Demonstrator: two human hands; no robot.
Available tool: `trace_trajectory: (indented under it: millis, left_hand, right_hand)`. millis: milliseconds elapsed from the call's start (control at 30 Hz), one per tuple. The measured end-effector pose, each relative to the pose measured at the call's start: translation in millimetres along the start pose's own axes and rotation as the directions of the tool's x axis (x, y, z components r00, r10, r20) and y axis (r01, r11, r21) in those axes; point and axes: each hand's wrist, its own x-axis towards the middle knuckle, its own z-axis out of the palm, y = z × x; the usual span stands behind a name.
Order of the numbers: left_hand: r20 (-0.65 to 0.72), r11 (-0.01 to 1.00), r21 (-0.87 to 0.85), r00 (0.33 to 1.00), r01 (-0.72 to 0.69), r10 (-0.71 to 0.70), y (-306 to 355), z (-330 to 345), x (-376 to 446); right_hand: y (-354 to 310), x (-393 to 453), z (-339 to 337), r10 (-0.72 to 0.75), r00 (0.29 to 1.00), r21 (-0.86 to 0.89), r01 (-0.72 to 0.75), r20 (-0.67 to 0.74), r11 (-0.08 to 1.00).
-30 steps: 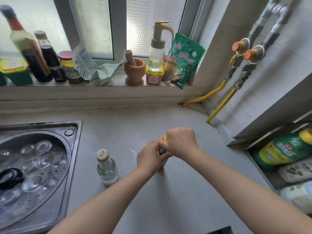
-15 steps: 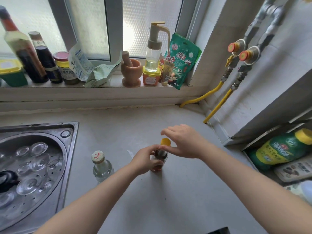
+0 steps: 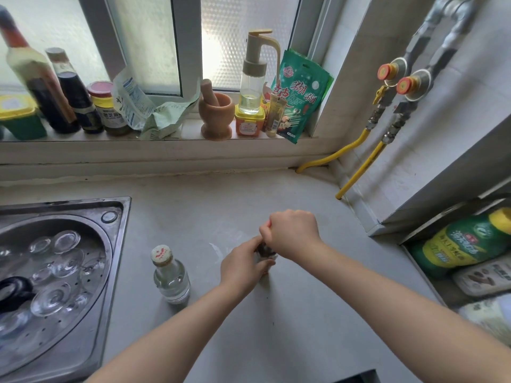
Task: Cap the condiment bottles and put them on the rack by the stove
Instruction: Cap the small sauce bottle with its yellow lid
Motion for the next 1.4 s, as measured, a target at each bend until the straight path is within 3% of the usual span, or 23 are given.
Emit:
trace_trajectory:
  millis: [33,100,167,233,333,633,767,933,1000,1067,1133,1233,1300,1400]
  left_hand:
    - [0.009,1.0,-0.004,1.0,0.0,0.0,0,1,0]
    - [0.049,1.0,-0.024,0.999,0.005,-0.004,-2,-2,1]
    - [0.089,0.998,-0.057,0.996,0.009,-0.004,-7,-6,6]
    - [0.133,0.998,-0.056,0.991,-0.004,0.012,-10,-10,9]
    - [0.149,0.999,-0.033,0.989,-0.018,0.023,-9,-10,9]
    - [0.128,1.0,-0.007,0.992,-0.015,0.015,-8,-8,8]
    - [0.102,1.0,0.011,0.995,-0.016,0.014,-6,-7,5]
    - [0.043,1.0,0.03,0.999,-0.001,0.0,-2,-5,0]
    - [0.058,1.0,0.02,0.998,0.0,-0.001,-1,-5,0]
    - [0.088,1.0,0.021,0.996,-0.018,0.016,-1,-6,2]
    - [0.113,0.999,0.019,0.993,-0.028,0.025,-2,-6,3]
    - [0.129,1.0,-0.017,0.991,-0.026,0.028,-4,-8,6]
    - [0.138,0.999,-0.012,0.99,-0.033,0.034,-4,-8,7]
    - [0.144,0.999,0.002,0.989,-0.041,0.041,-3,-8,8]
  right_hand:
    - [3,-1,0,0.001,0.999,0.014,-0.001,0.033,1.0]
    - [13,-5,-5,-0.149,0.989,0.047,0.149,-0.005,0.988]
    - [29,-7,-11,-0.369,0.929,0.16,0.361,0.022,0.919]
    - [45,-7,-16,-0.507,0.857,0.249,0.472,0.096,0.845]
    - [54,-3,-14,-0.581,0.81,0.251,0.548,0.076,0.798]
    - [48,12,-15,-0.738,0.674,-0.02,0.738,0.01,0.674]
    - [40,8,-16,-0.658,0.75,-0.024,0.66,0.061,0.751]
    - [27,-4,-12,-0.347,0.934,-0.002,0.349,0.086,0.937]
    - [26,-7,-8,-0.263,0.962,-0.008,0.264,0.068,0.964]
    - [32,-7,-6,-0.285,0.958,0.013,0.285,0.013,0.958]
    - [42,-1,-5,-0.468,0.88,-0.071,0.464,-0.082,0.883]
    - [52,8,-10,-0.693,0.717,-0.142,0.68,-0.077,0.72]
    - [54,13,-10,-0.755,0.651,-0.162,0.739,-0.077,0.654]
    - [53,19,-3,-0.779,0.615,-0.173,0.759,-0.123,0.627]
